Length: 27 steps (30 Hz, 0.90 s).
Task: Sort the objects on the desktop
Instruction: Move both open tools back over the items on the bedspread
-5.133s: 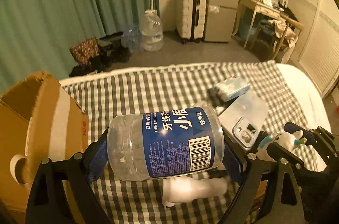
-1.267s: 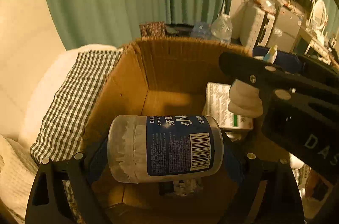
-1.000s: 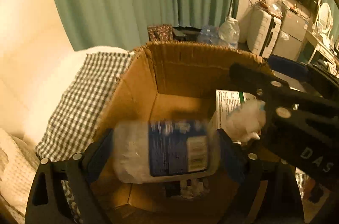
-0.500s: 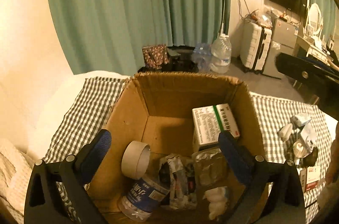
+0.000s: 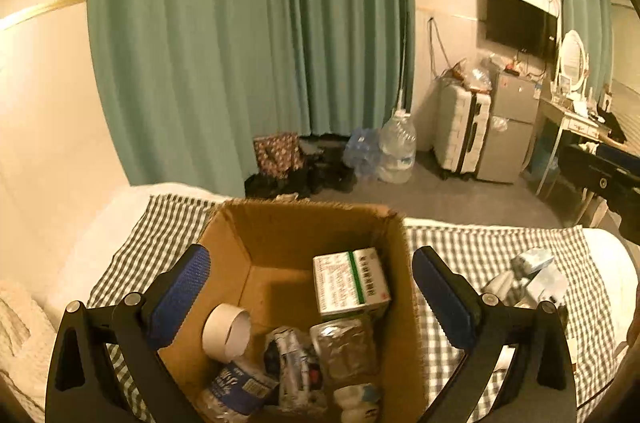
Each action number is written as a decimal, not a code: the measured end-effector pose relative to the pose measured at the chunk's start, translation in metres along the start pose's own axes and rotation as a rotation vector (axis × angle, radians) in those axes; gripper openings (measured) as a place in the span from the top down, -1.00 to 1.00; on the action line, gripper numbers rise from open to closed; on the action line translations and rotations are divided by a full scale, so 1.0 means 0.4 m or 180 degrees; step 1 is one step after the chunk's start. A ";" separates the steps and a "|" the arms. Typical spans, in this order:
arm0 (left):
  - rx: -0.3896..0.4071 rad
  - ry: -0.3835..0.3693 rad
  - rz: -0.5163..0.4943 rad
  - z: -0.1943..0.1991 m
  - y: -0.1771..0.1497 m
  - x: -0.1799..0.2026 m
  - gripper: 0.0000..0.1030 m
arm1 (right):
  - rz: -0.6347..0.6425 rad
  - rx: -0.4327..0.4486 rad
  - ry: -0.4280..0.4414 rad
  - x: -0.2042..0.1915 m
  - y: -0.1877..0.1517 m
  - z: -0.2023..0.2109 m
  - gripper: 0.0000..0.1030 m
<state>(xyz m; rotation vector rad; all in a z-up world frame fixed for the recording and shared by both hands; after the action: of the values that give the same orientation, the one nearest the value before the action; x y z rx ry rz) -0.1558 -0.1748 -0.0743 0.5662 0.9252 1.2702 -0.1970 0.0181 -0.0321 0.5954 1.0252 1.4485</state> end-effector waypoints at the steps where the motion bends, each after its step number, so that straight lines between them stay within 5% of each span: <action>1: 0.0040 0.0029 -0.0035 0.008 0.008 0.007 -1.00 | -0.0007 0.0020 -0.0036 0.014 0.005 0.011 -0.83; 13: 0.0285 -0.0378 -0.0283 0.054 0.074 0.207 -1.00 | -0.0056 0.0210 -0.0365 0.190 0.041 0.119 -1.00; 22: 0.0060 -0.0726 -0.0260 0.007 0.058 0.354 -1.00 | -0.0247 0.0142 -0.0517 0.350 0.012 0.148 -1.00; 27: -0.0115 -0.0714 -0.0424 -0.030 0.028 0.406 -1.00 | -0.0209 0.0025 -0.0548 0.435 -0.016 0.138 -1.00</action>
<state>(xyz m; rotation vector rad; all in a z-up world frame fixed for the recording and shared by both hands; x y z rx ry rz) -0.1677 -0.0173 -0.1153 0.5954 0.7390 1.0775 -0.1760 0.1987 -0.0467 0.6741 0.9072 1.3126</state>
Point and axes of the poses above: each gripper's, at about its wrist camera, not at the fingertips, and z roughly against the way its jaws point, x to its right, y to its top, the point moved 9 cm from there along -z, roughly the way its jaws point, and after that the axes turned 15 degrees about -z, right-handed, at the moved point
